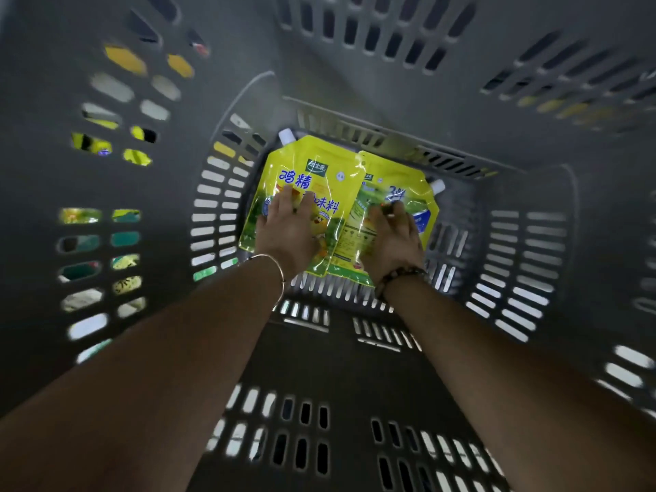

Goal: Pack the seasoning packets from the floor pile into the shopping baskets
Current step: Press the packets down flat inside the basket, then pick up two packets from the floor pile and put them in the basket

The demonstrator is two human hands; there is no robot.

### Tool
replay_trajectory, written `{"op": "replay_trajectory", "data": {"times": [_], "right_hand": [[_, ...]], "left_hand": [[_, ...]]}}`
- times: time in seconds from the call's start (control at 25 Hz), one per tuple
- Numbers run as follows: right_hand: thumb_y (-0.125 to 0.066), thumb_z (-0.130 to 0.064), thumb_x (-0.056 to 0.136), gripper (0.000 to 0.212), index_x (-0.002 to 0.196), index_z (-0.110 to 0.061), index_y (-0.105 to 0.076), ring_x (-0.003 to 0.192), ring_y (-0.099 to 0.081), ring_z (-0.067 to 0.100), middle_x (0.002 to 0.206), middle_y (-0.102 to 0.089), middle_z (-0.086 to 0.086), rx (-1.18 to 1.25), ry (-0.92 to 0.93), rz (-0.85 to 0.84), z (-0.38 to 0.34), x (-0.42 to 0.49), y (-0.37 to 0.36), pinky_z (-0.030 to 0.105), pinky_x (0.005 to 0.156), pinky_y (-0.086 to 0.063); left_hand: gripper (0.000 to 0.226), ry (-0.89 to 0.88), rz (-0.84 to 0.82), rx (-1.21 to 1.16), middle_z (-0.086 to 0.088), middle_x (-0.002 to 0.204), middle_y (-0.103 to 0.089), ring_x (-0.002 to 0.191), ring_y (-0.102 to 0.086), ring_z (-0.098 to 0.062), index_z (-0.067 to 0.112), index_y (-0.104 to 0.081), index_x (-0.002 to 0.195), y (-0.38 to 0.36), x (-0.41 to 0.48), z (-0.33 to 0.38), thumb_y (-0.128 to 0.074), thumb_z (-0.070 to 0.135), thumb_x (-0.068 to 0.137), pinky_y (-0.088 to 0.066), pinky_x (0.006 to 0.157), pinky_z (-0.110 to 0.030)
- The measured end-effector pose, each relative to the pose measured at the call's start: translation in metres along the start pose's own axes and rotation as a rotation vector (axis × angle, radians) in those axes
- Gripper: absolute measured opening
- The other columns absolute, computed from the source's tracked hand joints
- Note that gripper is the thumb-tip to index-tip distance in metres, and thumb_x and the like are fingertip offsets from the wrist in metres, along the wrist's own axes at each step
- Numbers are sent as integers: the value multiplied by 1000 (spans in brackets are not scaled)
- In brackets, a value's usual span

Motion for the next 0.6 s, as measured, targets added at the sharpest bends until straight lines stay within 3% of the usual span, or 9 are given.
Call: {"op": "replay_trajectory", "data": {"times": [0.12,0.24,0.4,0.6], "right_hand": [[-63,-13,82,81,146,-34,-18,143,-8,27,157,-2,0,-24,23,-18,-16,-21,33,42,114,-21],[-64,-18,83,83,146,-35,-14,143,-13,24,156,-9,-2,-18,59,-18,-35,-57,69,43,111,-30],[-65,-19,82,77,145,-33,-23,138,-28,23,153,-22,-3,72,144,-36,-69,-115,117,45,108,-36],[-67,-18,82,64,139,-26,-39,128,-42,24,144,-39,1,94,324,43,-127,-197,171,37,103,-40]], "left_hand": [[79,62,109,-210,-12,155,-23,140,-25,-32,13,-18,150,36,-28,7,-63,13,85,-28,112,-45],[68,161,204,-490,-13,139,-45,126,-44,-29,7,-35,142,69,-69,7,-64,5,81,-38,105,-37],[59,163,344,-684,-14,132,-50,120,-50,-28,5,-47,135,126,-143,16,-63,2,78,-37,103,-33],[52,109,540,-746,-14,120,-55,112,-51,-27,5,-53,125,195,-257,10,-66,0,75,-34,92,-22]]}}
Point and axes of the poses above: each hand's wrist, its own x-axis towards the middle knuckle, its own y-axis out of the back of the hand, z = x × y, the point moved 10 cm from there along x, towards the middle knuckle
